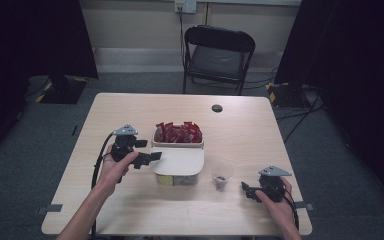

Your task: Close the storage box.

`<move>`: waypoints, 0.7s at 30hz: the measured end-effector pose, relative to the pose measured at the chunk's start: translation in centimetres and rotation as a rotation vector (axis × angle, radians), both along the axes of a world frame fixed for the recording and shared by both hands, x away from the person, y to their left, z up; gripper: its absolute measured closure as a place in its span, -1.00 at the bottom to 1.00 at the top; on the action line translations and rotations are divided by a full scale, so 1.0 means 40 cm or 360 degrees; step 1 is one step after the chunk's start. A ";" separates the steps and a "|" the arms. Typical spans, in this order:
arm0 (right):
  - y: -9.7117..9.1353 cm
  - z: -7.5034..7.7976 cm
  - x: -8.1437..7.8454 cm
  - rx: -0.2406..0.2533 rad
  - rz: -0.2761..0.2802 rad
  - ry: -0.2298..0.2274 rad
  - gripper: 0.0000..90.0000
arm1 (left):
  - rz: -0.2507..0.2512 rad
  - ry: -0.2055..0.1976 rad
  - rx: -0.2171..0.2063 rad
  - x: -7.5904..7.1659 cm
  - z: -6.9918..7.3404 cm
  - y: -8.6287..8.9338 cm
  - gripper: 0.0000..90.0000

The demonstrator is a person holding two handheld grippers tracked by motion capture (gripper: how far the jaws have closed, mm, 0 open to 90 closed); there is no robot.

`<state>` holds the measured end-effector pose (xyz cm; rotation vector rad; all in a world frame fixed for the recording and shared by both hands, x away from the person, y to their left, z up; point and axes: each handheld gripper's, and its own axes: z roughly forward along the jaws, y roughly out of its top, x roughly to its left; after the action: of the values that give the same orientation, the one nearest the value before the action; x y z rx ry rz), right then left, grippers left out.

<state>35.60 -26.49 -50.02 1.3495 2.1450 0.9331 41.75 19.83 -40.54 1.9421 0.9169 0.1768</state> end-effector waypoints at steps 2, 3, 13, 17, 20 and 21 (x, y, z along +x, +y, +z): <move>0.000 0.000 0.000 0.0000 0.0000 0.0000 -0.70 | 0.0009 -0.0003 -0.0007 -0.003 0.006 0.006 -0.65; 0.000 0.000 0.000 0.0000 0.0000 0.0000 -0.70 | 0.0012 -0.0005 -0.0011 -0.004 0.009 0.009 -0.65; 0.000 0.000 0.000 0.0000 0.0000 0.0000 -0.70 | 0.0077 -0.0034 -0.0019 -0.029 0.023 0.068 -0.65; 0.000 0.000 0.000 0.0000 -0.0001 0.0000 -0.70 | 0.0101 -0.0036 -0.0015 -0.040 0.019 0.090 -0.65; 0.000 0.000 0.000 0.0000 -0.0002 0.0000 -0.70 | 0.0119 -0.0035 -0.0012 -0.047 0.013 0.109 -0.65; 0.000 0.000 0.000 0.0000 -0.0002 0.0000 -0.70 | 0.0125 -0.0031 -0.0011 -0.049 0.011 0.115 -0.65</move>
<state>35.59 -26.48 -50.02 1.3507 2.1442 0.9326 39.80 24.44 -40.10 1.8959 0.9805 0.2376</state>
